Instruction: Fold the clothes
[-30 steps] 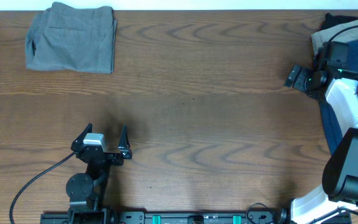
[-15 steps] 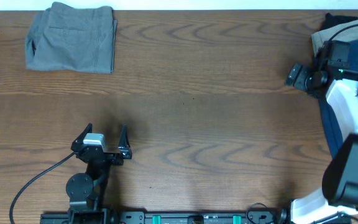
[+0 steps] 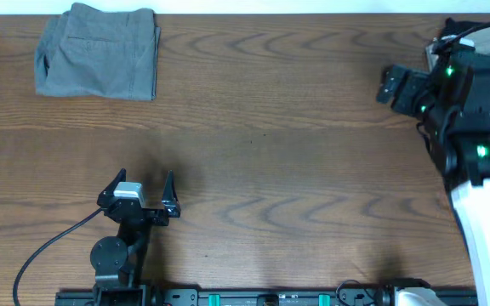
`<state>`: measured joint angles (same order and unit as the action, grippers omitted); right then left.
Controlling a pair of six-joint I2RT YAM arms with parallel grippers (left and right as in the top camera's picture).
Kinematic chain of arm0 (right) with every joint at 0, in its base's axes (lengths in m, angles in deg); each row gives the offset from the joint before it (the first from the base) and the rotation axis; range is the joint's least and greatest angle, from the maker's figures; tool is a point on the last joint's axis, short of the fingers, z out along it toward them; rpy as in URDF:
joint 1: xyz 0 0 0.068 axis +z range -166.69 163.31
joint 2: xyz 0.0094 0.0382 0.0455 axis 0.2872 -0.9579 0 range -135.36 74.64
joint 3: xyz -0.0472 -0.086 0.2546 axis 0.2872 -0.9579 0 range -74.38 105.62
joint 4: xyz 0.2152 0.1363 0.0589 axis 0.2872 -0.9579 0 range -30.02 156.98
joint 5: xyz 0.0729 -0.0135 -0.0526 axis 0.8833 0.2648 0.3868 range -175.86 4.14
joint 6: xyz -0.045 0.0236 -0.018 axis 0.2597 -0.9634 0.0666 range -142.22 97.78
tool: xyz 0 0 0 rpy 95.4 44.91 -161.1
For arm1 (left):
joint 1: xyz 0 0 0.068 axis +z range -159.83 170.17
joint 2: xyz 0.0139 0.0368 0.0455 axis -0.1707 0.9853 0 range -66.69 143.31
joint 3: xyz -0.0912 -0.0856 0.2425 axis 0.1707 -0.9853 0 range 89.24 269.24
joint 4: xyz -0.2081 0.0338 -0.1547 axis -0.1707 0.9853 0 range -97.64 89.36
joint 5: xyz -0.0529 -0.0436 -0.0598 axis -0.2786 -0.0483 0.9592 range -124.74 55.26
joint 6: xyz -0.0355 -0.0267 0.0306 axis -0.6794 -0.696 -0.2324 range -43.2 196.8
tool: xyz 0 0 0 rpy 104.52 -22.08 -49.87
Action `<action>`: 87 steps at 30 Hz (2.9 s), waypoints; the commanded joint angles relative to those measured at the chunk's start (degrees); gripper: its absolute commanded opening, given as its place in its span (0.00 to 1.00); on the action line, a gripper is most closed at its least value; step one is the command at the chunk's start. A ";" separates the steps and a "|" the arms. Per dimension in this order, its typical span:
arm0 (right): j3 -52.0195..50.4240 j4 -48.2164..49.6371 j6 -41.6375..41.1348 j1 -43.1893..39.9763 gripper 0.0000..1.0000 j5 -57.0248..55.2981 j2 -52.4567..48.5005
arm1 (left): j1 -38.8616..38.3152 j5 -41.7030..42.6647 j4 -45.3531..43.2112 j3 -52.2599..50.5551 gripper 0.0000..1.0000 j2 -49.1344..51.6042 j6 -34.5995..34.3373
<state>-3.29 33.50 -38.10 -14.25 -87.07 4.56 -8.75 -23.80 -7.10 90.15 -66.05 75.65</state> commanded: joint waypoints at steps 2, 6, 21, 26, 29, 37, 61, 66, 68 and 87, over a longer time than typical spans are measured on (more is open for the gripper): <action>0.46 -0.26 0.52 3.41 0.99 -0.44 7.52 | -0.13 0.55 2.40 -0.68 0.98 -0.35 1.11; 0.35 -3.72 0.72 3.61 0.99 -0.90 14.19 | -0.13 0.55 2.40 -0.68 0.98 -0.35 1.11; -36.61 8.98 0.79 4.72 0.99 -1.97 44.83 | -0.13 0.55 2.40 -0.68 0.98 -0.26 1.11; -50.16 21.44 3.37 5.97 0.99 -1.16 54.64 | -0.13 0.55 2.40 -0.68 0.98 -0.24 1.11; -56.22 27.50 7.06 6.16 0.99 1.70 58.42 | -0.13 0.55 2.40 -0.68 0.98 -0.24 1.11; -67.04 37.44 8.26 6.05 0.99 2.32 63.14 | -0.13 0.55 2.40 -0.68 0.98 -0.24 1.11; -70.77 29.33 8.22 -4.24 0.99 3.78 69.09 | -0.13 0.55 2.40 -0.68 0.98 -0.24 1.11; -70.77 29.35 8.24 -4.24 0.99 3.58 69.07 | -0.13 0.55 2.40 -0.68 0.98 -0.24 1.11; -70.77 29.38 8.24 -4.24 0.99 3.61 69.07 | -0.13 0.55 2.40 -0.68 0.98 -0.24 1.11; -70.77 29.35 8.24 -4.24 0.99 3.61 69.00 | -0.13 0.55 2.40 -0.68 0.98 -0.24 1.11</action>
<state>-73.99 63.08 -29.58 -18.08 -83.92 73.06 -8.75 -23.80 -6.78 90.35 -66.05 75.79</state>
